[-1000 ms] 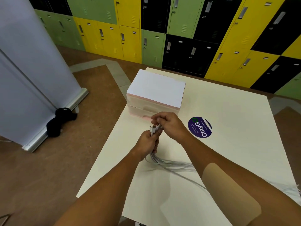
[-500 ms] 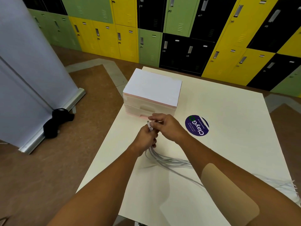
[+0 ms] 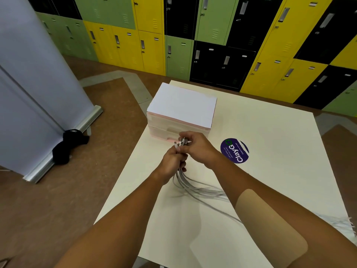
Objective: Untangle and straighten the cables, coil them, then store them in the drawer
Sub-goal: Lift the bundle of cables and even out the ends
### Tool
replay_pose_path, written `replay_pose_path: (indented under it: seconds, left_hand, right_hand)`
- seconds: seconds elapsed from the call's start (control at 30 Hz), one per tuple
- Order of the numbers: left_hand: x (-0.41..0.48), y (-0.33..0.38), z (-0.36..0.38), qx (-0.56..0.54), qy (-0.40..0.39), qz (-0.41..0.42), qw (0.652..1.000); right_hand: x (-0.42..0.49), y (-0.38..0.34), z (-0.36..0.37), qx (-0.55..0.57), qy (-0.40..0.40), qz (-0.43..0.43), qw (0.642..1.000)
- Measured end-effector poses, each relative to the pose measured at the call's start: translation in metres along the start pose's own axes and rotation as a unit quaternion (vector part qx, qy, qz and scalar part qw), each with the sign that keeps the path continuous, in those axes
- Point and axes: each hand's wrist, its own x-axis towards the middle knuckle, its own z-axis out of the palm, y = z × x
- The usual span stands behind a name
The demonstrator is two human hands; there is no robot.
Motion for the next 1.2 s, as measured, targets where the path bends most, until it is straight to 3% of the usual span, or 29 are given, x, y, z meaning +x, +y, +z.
replay_pose_path:
  seconds: [0.27,0.53,0.67,0.83,1.0,1.2]
  left_hand:
    - [0.006,0.008,-0.001,-0.023,-0.025,0.018,0.999]
    - [0.015,0.038,0.015,-0.082,0.068,0.050,0.993]
    - [0.018,0.055,0.023,-0.185,0.040,0.018,0.982]
    - [0.020,0.082,0.033,-0.328,-0.011,-0.035,0.944]
    - [0.021,0.115,0.051,-0.255,-0.008,0.028,0.967]
    - [0.029,0.137,0.073,-0.099,0.001,0.114,0.989]
  right_hand:
    - [-0.006,-0.012,-0.001,0.041,-0.031,-0.029,0.998]
    - [-0.024,-0.011,0.020,0.217,-0.003,0.021,0.976]
    - [-0.029,-0.009,0.008,0.164,0.025,-0.020,0.986]
    - [-0.037,-0.018,-0.018,0.125,0.038,-0.027,0.991]
    - [-0.040,-0.031,-0.047,0.092,0.033,-0.061,0.993]
    - [-0.051,-0.040,-0.062,0.088,0.101,-0.051,0.990]
